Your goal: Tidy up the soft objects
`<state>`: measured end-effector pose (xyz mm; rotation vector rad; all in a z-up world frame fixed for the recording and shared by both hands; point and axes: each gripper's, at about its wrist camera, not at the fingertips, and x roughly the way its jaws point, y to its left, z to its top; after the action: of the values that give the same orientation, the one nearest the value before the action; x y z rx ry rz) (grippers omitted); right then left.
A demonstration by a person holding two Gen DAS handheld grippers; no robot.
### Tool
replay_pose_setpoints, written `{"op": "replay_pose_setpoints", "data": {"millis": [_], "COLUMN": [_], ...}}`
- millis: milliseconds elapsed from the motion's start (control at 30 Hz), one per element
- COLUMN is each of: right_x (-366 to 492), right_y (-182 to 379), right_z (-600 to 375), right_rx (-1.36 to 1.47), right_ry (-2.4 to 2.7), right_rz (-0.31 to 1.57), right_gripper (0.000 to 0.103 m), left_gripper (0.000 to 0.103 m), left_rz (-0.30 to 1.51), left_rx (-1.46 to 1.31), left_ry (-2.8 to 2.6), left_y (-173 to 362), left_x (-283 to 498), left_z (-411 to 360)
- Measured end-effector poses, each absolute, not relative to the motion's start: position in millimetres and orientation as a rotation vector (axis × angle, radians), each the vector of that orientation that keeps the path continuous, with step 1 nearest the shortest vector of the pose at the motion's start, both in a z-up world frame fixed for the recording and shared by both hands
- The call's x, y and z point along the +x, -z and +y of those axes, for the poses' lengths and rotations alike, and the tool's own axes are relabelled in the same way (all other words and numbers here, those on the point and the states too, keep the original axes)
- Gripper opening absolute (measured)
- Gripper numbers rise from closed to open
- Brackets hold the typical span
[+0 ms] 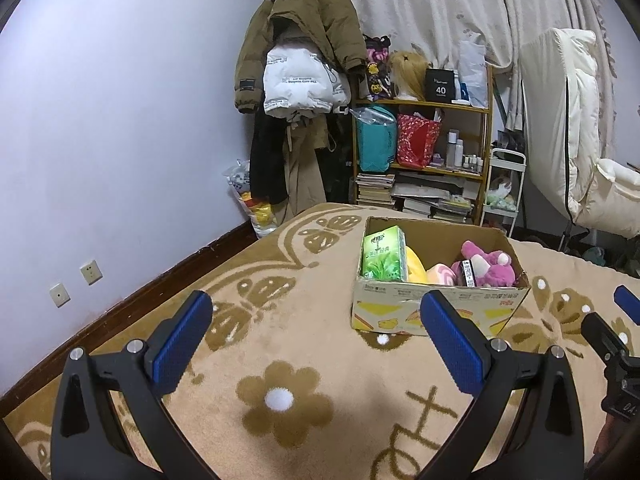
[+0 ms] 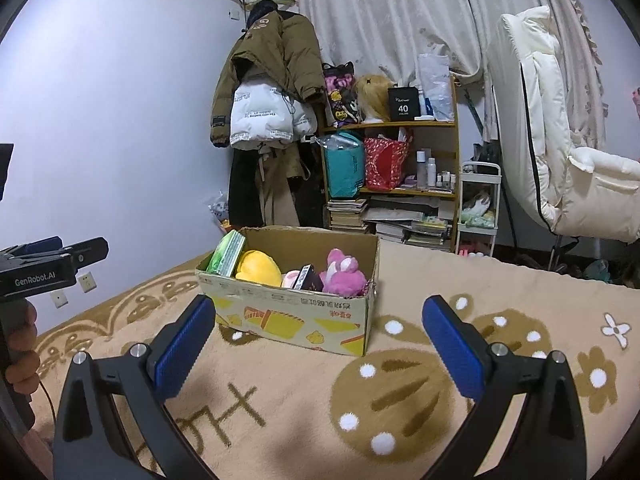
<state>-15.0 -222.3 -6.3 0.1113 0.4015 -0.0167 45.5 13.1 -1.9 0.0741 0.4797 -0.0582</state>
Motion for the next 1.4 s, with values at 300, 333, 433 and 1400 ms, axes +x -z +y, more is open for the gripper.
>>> {"op": "replay_pose_setpoints", "data": {"millis": [300, 333, 433, 1400], "right_x": [-12.1, -11.4, -11.8, -14.4], "right_y": [11.7, 11.9, 12.1, 11.9], "right_z": [-224.5, -224.9, -226.3, -234.1], "right_rx": [0.135, 0.139, 0.137, 0.137], "right_ry": [0.011, 0.012, 0.019, 0.031], "right_rz": [0.416, 0.416, 0.413, 0.413], "right_gripper": [0.103, 0.103, 0.103, 0.103], "left_gripper": [0.103, 0.103, 0.103, 0.103], "left_rz": [0.482, 0.484, 0.493, 0.521], "left_rx": [0.084, 0.086, 0.085, 0.083], "left_ry": [0.066, 0.064, 0.064, 0.096], "left_y": [2.0, 2.6, 2.6, 8.9], "left_x": [44.9, 45.4, 46.8, 48.2], "left_z": [10.1, 9.6, 11.0, 7.0]}}
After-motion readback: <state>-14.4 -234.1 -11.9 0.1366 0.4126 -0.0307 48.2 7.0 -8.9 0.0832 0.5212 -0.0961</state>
